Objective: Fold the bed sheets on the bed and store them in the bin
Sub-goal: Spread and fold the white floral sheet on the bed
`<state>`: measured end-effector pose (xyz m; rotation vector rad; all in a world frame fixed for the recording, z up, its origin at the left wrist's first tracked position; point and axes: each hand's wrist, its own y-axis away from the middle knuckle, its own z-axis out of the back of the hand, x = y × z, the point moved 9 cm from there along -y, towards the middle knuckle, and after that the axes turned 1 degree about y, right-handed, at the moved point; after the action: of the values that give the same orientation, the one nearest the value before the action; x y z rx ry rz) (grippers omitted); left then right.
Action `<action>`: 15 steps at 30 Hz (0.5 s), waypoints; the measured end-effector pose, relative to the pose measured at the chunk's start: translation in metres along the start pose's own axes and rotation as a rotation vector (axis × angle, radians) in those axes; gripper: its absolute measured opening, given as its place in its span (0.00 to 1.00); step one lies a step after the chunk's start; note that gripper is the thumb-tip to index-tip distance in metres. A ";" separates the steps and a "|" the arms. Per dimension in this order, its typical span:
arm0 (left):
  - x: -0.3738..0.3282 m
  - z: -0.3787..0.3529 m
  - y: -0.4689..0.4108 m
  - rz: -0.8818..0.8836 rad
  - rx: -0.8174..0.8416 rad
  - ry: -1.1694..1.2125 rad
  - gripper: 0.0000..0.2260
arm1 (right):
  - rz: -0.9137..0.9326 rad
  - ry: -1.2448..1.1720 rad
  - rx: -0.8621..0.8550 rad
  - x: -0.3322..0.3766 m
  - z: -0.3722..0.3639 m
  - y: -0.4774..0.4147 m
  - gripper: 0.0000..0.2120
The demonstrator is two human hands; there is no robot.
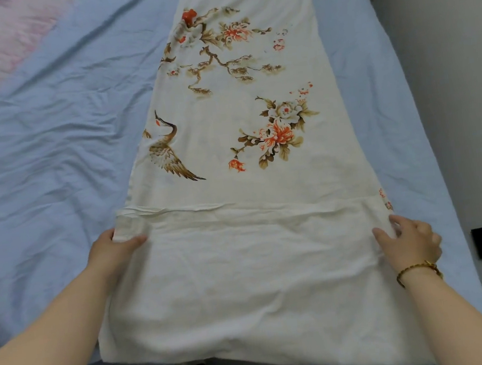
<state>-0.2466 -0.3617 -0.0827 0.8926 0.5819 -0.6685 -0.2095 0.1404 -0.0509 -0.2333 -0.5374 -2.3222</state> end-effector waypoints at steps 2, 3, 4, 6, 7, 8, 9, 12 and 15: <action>0.000 -0.001 0.002 0.048 0.018 0.133 0.13 | 0.019 0.027 -0.011 0.002 0.000 -0.002 0.23; -0.001 -0.003 0.005 0.072 0.049 0.200 0.10 | 0.021 -0.012 0.015 0.004 -0.002 -0.003 0.25; -0.001 -0.005 0.008 0.090 0.089 0.249 0.05 | -0.007 -0.103 0.063 0.004 -0.006 -0.004 0.28; -0.004 -0.002 0.015 0.080 0.142 0.294 0.03 | -0.116 -0.304 0.156 -0.002 -0.016 -0.004 0.31; -0.006 0.003 0.016 0.058 0.141 0.300 0.04 | -0.139 -0.318 0.172 -0.004 -0.017 -0.003 0.28; -0.007 0.010 0.015 0.025 0.119 0.290 0.04 | -0.130 -0.291 0.167 -0.005 -0.016 -0.003 0.22; -0.008 0.017 0.016 -0.009 0.089 0.269 0.04 | -0.105 -0.277 0.149 -0.004 -0.014 -0.004 0.15; -0.016 0.027 0.021 -0.094 0.050 0.236 0.04 | -0.038 -0.321 0.082 0.002 -0.007 -0.002 0.09; -0.023 0.031 0.037 -0.128 0.128 0.335 0.06 | 0.035 -0.430 0.017 0.003 0.011 0.010 0.14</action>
<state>-0.2287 -0.3651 -0.0323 1.1038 0.9093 -0.6814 -0.2043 0.1373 -0.0374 -0.7370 -0.7537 -2.2364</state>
